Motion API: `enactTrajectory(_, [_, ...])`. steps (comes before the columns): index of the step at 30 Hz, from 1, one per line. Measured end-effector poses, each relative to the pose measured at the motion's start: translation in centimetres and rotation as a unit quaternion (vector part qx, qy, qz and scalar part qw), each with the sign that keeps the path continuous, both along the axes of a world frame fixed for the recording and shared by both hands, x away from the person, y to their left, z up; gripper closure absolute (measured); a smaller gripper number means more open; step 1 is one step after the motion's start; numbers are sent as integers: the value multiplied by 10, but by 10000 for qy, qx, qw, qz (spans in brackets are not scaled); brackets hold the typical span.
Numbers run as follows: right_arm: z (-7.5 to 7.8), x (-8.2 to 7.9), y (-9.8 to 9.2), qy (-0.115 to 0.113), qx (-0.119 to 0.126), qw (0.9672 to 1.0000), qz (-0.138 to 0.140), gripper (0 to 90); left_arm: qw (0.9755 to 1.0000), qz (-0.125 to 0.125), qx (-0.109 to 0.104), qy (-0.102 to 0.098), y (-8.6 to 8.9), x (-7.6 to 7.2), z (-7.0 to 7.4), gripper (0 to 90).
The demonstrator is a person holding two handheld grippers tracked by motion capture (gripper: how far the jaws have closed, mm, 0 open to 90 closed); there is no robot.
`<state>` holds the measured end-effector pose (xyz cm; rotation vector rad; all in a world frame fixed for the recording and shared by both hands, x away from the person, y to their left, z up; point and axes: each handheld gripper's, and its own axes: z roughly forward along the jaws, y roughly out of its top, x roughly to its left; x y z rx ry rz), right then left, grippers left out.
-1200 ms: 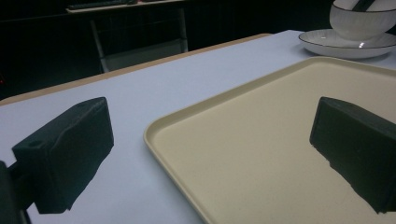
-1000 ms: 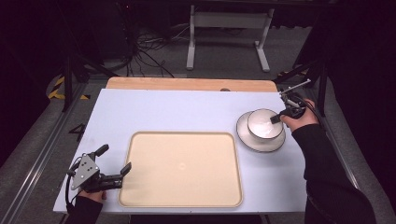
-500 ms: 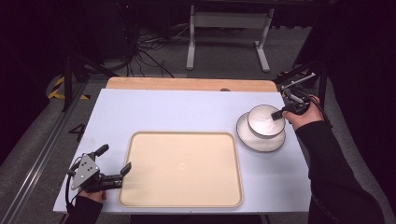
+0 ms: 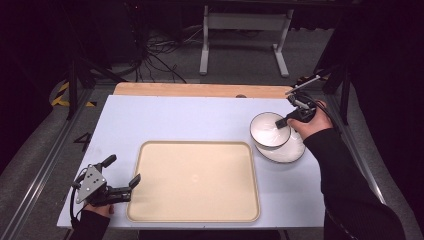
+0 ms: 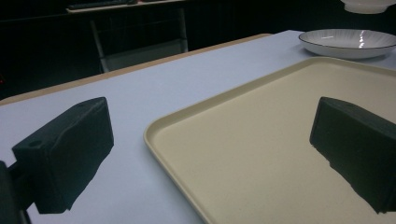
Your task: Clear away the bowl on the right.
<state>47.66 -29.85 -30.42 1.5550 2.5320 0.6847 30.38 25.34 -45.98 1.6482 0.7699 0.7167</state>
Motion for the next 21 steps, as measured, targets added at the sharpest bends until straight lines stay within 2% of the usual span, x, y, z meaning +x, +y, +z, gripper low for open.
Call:
enactTrajectory(7, [0, -2, 23, 134, 82, 9999, 46, 831, 10000, -2, -4, -4, 0, 0, 0, 1])
enactTrajectory(12, [2, -6, 38, 122, 113, 9997, 157, 831, 10000, -5, -1, -5, 0, 0, 0, 1])
enactTrajectory(21, [6, -13, 67, 136, 202, 9986, 478, 831, 10000, -8, 1, -9, 0, 0, 0, 1])
